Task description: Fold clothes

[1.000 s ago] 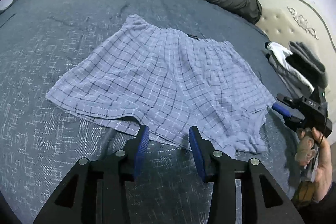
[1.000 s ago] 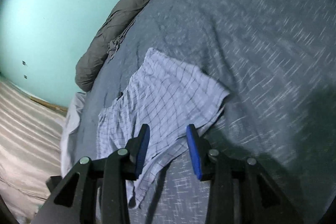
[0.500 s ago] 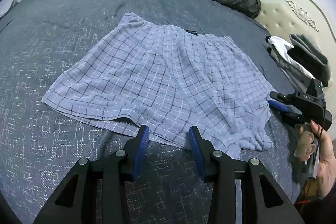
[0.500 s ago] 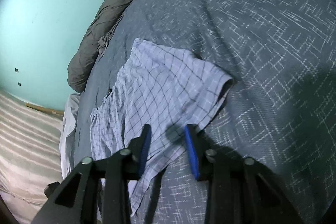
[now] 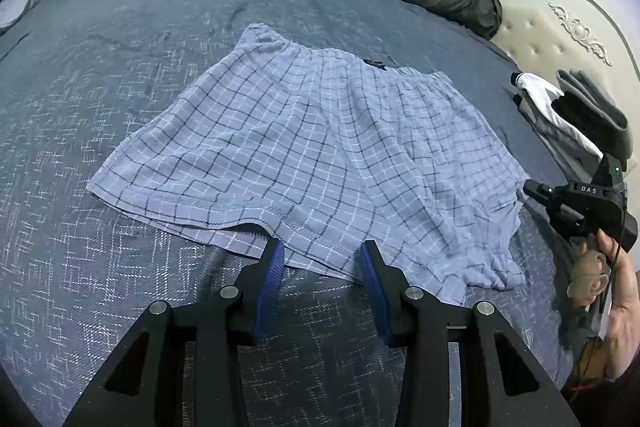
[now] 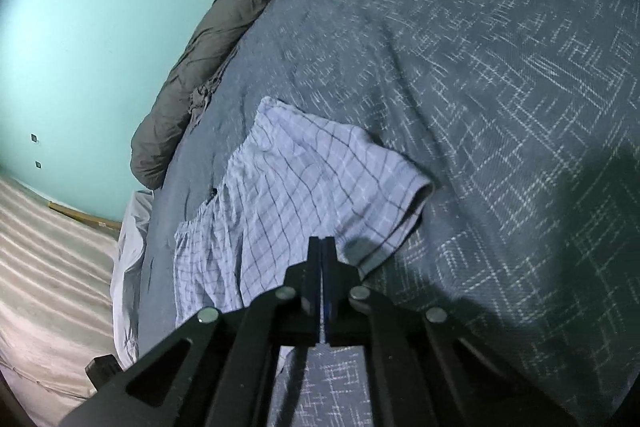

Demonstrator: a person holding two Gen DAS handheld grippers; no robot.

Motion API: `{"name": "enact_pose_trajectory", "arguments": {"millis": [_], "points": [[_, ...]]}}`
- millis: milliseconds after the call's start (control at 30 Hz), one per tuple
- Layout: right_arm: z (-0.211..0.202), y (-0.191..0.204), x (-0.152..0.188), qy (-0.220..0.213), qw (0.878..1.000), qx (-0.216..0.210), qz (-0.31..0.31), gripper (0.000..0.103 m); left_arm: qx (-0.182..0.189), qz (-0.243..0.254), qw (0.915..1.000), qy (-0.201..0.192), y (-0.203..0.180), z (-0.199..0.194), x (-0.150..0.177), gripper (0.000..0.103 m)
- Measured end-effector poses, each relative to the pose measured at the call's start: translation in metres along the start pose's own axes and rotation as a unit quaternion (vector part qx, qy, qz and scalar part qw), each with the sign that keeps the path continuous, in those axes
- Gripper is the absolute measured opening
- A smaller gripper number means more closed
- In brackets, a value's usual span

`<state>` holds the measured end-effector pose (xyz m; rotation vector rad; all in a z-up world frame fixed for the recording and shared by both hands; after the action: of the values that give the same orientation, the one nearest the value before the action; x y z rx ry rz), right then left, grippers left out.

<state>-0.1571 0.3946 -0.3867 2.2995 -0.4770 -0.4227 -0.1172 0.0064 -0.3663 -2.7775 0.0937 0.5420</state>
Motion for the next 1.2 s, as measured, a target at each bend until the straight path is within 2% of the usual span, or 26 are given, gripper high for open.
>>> {"name": "enact_pose_trajectory", "arguments": {"millis": [67,100,133,167,200,333,433,600,767,933,1000,1133,1200], "points": [[0.005,-0.003,0.003,0.015,1.000,0.011,0.011,0.004,0.000,0.000,1.0000,0.000,0.000,0.000,0.000,0.043],[0.006,-0.007,0.005,0.019,0.999,0.018,0.021,0.009,0.000,0.000,1.0000,0.000,0.000,0.000,0.000,0.043],[0.006,-0.009,0.006,0.021,0.999,0.018,0.028,0.024,0.000,0.000,1.0000,0.000,0.000,0.000,0.000,0.043],[0.004,-0.009,0.006,0.018,0.999,0.006,0.034,0.029,0.000,-0.001,1.0000,0.000,0.000,0.000,0.000,0.043],[0.003,-0.009,0.006,0.016,0.999,0.003,0.034,0.030,0.000,-0.001,1.0000,-0.001,0.000,0.000,0.000,0.043],[-0.001,-0.014,0.000,0.001,0.999,0.028,0.039,0.030,-0.001,-0.002,1.0000,-0.001,-0.001,0.000,0.000,0.043],[-0.009,-0.023,-0.003,-0.014,0.998,0.027,0.062,0.030,-0.001,-0.002,1.0000,-0.001,-0.001,0.001,0.000,0.043],[-0.012,-0.024,-0.010,-0.030,0.998,0.021,0.051,0.030,-0.001,-0.002,1.0000,0.000,-0.001,0.002,0.000,0.043],[-0.014,-0.027,-0.010,-0.028,0.998,0.021,0.045,0.030,-0.003,-0.003,1.0000,-0.001,0.001,0.002,0.000,0.043],[-0.014,-0.020,-0.015,-0.035,0.999,0.000,0.034,0.029,-0.003,-0.001,1.0000,0.000,0.000,0.003,0.000,0.043],[-0.011,-0.019,-0.016,-0.033,0.999,-0.002,0.034,0.023,-0.004,0.000,1.0000,0.000,0.000,0.003,0.000,0.043],[-0.008,-0.020,-0.017,-0.033,0.999,-0.003,0.033,0.004,-0.005,-0.002,1.0000,0.000,0.001,0.003,0.001,0.043],[-0.010,-0.020,-0.018,-0.037,0.999,-0.005,0.031,0.001,-0.005,-0.002,1.0000,0.000,0.001,0.003,0.001,0.043]]}}
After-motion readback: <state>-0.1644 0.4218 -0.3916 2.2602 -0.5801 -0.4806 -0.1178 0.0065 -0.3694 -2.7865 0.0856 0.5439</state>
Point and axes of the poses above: each gripper's, at about its wrist camera, not at the fingertips, and z roughly the way its jaws point, y to its left, x to its underside, the point moved 6 cm from there along z, roughly the way its jaws point, and after that the axes turned 12 degrees about y, right-handed, at the moved point
